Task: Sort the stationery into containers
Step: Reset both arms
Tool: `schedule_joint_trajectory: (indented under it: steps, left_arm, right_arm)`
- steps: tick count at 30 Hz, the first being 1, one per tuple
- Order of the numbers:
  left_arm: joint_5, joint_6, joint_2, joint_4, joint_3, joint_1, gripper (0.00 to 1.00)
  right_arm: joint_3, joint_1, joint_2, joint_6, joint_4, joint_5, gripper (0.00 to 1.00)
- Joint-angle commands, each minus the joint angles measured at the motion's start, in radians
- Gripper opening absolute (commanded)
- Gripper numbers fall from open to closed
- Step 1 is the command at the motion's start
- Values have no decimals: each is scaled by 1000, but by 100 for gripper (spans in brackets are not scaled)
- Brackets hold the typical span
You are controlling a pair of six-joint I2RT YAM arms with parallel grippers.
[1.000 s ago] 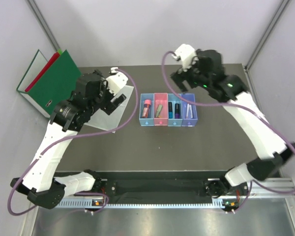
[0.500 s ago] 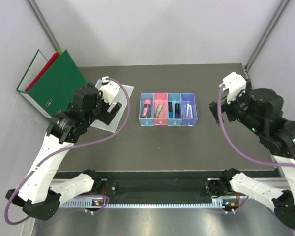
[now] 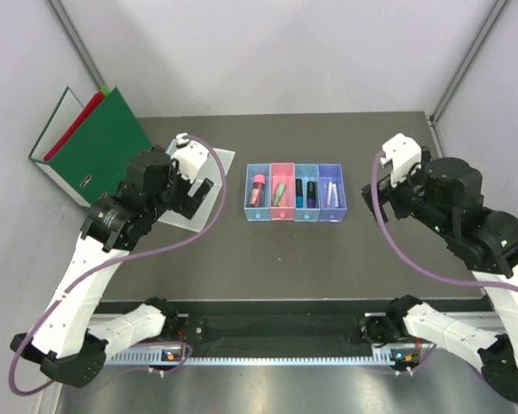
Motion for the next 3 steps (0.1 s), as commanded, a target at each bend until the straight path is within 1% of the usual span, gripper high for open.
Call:
schedule_joint_trajectory:
  steps: [1,3]
  left_arm:
    - [3,-13,-20,18,26,9,99]
    - [3,-11,-20,18,24,11,99]
  right_arm:
    - [-7,-1,-6,1,41,14,100]
    - [-3,-3,-3,4,40,13,100]
